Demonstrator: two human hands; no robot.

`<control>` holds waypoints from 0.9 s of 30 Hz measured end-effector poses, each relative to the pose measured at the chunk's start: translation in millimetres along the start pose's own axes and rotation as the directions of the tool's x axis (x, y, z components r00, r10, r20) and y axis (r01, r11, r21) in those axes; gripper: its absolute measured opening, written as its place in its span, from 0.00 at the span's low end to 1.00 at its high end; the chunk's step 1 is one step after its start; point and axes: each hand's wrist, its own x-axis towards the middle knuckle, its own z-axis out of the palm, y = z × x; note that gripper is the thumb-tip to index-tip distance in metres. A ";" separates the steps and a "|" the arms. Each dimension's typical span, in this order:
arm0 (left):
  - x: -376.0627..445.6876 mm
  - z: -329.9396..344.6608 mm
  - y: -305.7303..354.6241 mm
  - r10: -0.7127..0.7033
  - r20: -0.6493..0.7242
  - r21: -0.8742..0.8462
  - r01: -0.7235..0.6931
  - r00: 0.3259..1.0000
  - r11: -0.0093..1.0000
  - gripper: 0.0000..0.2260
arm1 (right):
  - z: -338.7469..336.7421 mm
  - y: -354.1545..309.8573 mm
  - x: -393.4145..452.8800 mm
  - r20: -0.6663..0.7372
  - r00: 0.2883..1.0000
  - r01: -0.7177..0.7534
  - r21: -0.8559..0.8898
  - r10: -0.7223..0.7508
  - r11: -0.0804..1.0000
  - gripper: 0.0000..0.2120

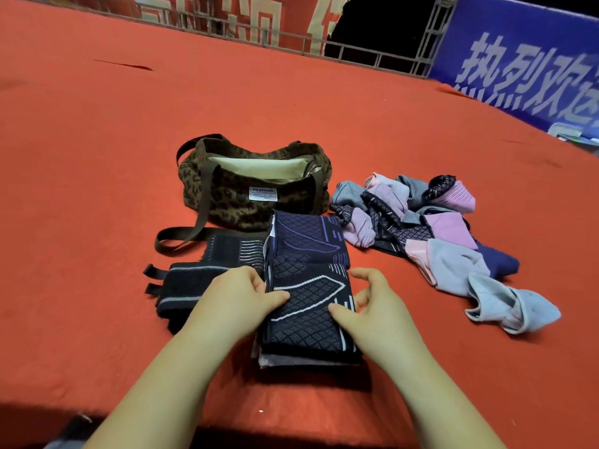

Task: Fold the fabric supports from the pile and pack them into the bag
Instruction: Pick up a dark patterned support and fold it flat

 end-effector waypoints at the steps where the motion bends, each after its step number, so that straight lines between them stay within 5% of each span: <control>1: -1.6 0.8 0.1 0.014 -0.015 0.021 -0.013 1.000 1.000 0.17 | 0.9 0.8 0.1 0.002 1.000 0.001 -0.013 -0.001 1.000 0.24; 10: -7.8 -2.5 14.4 0.119 -0.129 -0.002 -0.120 0.984 0.993 0.16 | -5.7 0.7 1.3 -0.078 0.996 0.042 0.047 -0.038 0.998 0.22; 15: -7.6 7.9 4.9 0.050 -0.105 0.068 -0.043 0.993 0.997 0.16 | 1.4 7.1 0.2 -0.026 1.000 0.007 -0.034 -0.008 0.999 0.22; 18: -10.4 5.8 5.9 0.103 -0.164 0.131 -0.081 0.981 0.988 0.18 | 3.1 13.4 -0.9 -0.107 0.982 0.135 -0.192 -0.158 0.972 0.24; 20: -12.2 4.0 8.1 0.335 -0.206 0.290 -0.269 0.919 0.918 0.22 | 2.8 14.0 -1.4 -0.117 0.933 0.295 -0.293 -0.340 0.910 0.24; 23: -11.6 4.6 12.7 0.647 -0.036 0.494 -0.549 0.762 0.674 0.26 | 3.5 13.7 0.3 0.032 0.893 0.434 -0.327 -0.450 0.839 0.28; 27: -14.9 11.1 8.9 0.407 0.347 0.564 -0.535 0.845 0.629 0.29 | 7.1 20.9 3.4 0.287 0.891 0.441 -0.370 -0.351 0.818 0.39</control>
